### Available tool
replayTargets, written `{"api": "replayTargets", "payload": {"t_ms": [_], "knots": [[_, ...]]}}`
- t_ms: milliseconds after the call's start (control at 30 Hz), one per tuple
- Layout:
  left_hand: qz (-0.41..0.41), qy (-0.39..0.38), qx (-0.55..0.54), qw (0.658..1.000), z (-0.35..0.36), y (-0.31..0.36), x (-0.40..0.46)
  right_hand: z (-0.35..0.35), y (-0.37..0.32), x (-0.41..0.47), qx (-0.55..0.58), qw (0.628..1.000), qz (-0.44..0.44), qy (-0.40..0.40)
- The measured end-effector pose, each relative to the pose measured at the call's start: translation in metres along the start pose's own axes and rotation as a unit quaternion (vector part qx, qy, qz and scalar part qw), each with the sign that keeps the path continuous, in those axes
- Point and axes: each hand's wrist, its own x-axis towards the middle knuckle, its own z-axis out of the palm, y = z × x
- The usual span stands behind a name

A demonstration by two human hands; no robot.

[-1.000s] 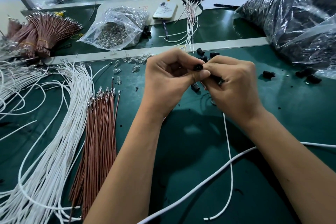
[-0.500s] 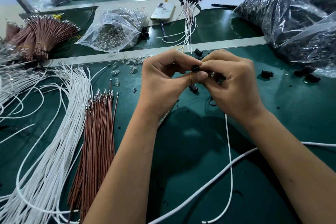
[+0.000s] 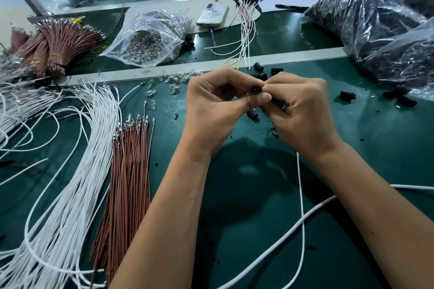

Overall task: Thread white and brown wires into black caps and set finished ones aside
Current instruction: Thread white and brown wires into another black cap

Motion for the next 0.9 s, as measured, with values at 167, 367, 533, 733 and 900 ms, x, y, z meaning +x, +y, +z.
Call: {"api": "replayTargets", "payload": {"t_ms": [167, 367, 533, 733, 900], "knots": [[0.005, 0.023, -0.016, 1.000, 0.003, -0.001, 0.000, 0.001, -0.002, 0.000, 0.017, 1.000, 0.022, 0.006], [-0.016, 0.102, -0.014, 0.995, 0.000, -0.004, 0.005, -0.002, 0.004, -0.001, 0.115, 0.987, 0.111, -0.017], [-0.163, 0.111, -0.123, 0.972, -0.017, -0.007, 0.006, 0.000, 0.010, 0.000, 0.234, 0.958, 0.169, -0.010], [-0.192, 0.028, -0.119, 0.974, -0.021, -0.009, 0.005, -0.003, 0.010, 0.002, 0.252, 0.951, 0.164, -0.070], [-0.141, 0.087, -0.062, 0.984, -0.013, -0.011, 0.005, -0.002, 0.002, 0.001, 0.062, 0.993, 0.098, -0.016]]}}
